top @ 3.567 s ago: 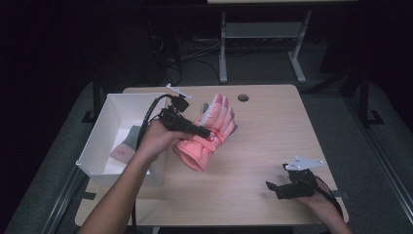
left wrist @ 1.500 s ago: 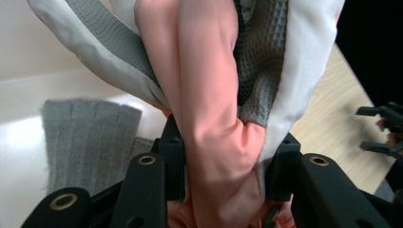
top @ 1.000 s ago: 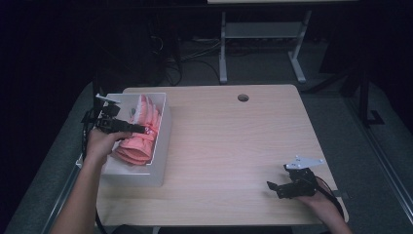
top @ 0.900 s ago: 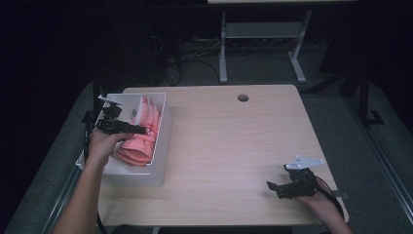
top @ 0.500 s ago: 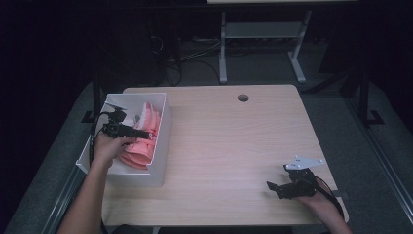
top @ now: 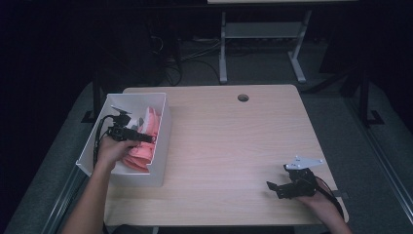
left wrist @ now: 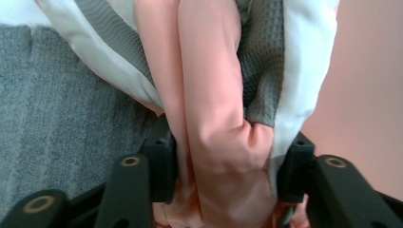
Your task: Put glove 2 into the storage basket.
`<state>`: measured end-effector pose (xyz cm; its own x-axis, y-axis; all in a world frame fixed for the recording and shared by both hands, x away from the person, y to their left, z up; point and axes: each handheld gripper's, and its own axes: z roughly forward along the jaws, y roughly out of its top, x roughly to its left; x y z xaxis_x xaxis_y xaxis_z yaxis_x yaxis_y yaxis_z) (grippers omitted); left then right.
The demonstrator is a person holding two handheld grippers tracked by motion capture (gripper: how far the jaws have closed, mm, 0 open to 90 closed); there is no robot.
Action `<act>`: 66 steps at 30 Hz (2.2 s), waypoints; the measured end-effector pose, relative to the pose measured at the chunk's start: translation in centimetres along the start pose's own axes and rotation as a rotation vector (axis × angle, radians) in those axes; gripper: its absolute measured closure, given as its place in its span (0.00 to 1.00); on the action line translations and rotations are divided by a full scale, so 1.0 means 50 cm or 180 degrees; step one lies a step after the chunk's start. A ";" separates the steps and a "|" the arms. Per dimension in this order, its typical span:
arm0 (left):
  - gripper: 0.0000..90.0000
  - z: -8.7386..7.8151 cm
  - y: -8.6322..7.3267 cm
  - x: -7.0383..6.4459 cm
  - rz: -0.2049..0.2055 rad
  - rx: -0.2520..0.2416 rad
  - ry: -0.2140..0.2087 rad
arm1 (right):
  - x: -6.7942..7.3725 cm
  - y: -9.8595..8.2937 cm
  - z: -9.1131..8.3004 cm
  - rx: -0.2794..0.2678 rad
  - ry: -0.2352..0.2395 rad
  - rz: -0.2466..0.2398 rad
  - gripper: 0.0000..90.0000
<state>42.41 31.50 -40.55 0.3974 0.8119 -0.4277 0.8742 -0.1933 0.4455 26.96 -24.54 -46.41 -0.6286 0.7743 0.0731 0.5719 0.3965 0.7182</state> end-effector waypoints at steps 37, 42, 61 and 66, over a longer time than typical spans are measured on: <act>0.18 -0.135 0.014 -0.038 0.0764 -0.0535 0.0267 | -0.006 -0.002 0.002 0.0008 0.0020 0.0008 0.08; 0.18 -0.150 0.018 -0.054 0.0912 -0.0565 0.0295 | -0.004 0.000 0.003 0.0011 0.0030 -0.0004 0.08; 0.18 -0.160 0.046 -0.191 0.1327 -0.0704 0.0044 | 0.001 0.001 0.004 0.0030 0.0038 -0.0004 0.08; 0.18 -0.147 0.053 -0.237 0.1456 -0.0682 0.0027 | 0.001 0.001 0.004 0.0027 0.0045 -0.0010 0.08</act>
<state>37.98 25.39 -28.52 0.7234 0.6750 -0.1450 0.5338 -0.4136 0.7375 27.08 -24.39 -46.52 -0.6379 0.7659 0.0806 0.5742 0.4032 0.7126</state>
